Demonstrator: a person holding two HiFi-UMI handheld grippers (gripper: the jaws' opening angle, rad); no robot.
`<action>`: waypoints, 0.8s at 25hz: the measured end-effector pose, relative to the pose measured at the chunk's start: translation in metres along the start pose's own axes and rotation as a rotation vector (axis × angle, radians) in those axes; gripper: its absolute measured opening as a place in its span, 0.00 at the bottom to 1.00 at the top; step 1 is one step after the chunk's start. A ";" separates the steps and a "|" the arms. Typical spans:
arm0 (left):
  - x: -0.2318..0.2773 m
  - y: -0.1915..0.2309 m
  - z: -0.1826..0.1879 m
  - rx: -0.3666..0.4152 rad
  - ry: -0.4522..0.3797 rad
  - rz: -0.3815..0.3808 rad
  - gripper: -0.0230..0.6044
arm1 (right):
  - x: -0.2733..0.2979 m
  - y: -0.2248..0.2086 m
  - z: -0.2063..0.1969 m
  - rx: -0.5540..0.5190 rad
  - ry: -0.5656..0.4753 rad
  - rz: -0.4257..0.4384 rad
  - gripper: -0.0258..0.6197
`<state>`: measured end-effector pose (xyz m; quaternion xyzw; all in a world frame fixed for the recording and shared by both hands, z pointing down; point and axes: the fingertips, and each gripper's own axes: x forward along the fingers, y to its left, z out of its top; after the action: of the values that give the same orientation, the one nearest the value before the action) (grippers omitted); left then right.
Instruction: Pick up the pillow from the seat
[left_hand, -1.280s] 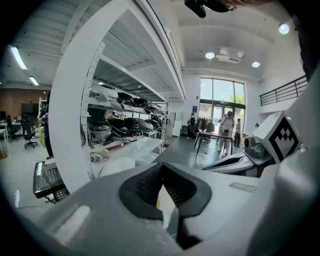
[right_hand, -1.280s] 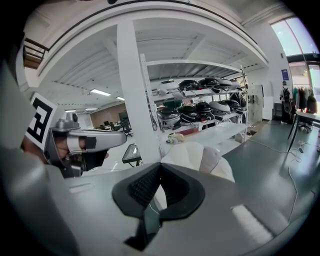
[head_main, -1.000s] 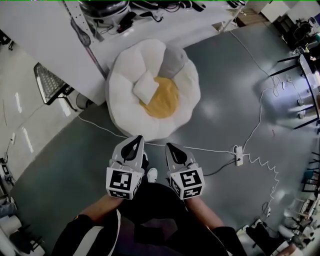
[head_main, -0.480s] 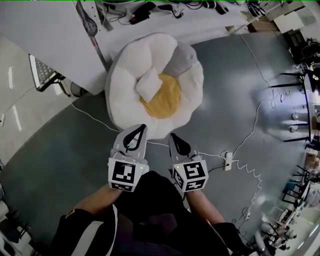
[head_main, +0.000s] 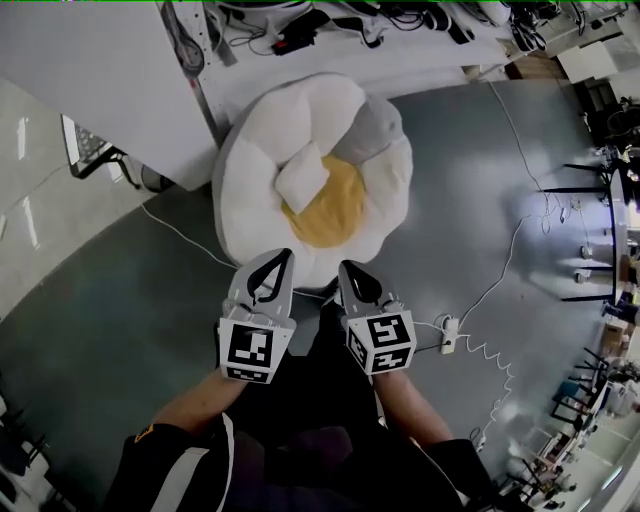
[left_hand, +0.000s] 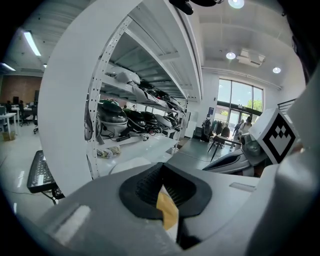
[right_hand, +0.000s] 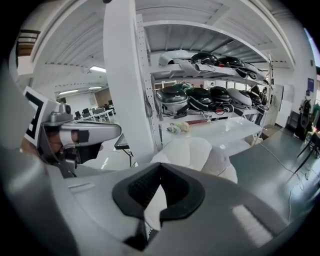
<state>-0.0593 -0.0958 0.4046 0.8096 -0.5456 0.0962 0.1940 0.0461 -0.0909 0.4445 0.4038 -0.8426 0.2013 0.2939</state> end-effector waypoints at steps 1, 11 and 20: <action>0.003 0.000 -0.003 -0.005 -0.002 0.013 0.04 | 0.004 -0.003 -0.002 -0.010 0.007 0.011 0.04; 0.061 0.002 -0.028 -0.093 0.021 0.207 0.04 | 0.065 -0.067 -0.010 -0.119 0.074 0.156 0.04; 0.144 0.009 -0.074 -0.167 0.043 0.324 0.04 | 0.141 -0.130 -0.035 -0.170 0.107 0.227 0.04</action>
<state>-0.0080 -0.1896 0.5263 0.6897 -0.6709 0.0976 0.2542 0.0911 -0.2271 0.5769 0.2684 -0.8799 0.1827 0.3470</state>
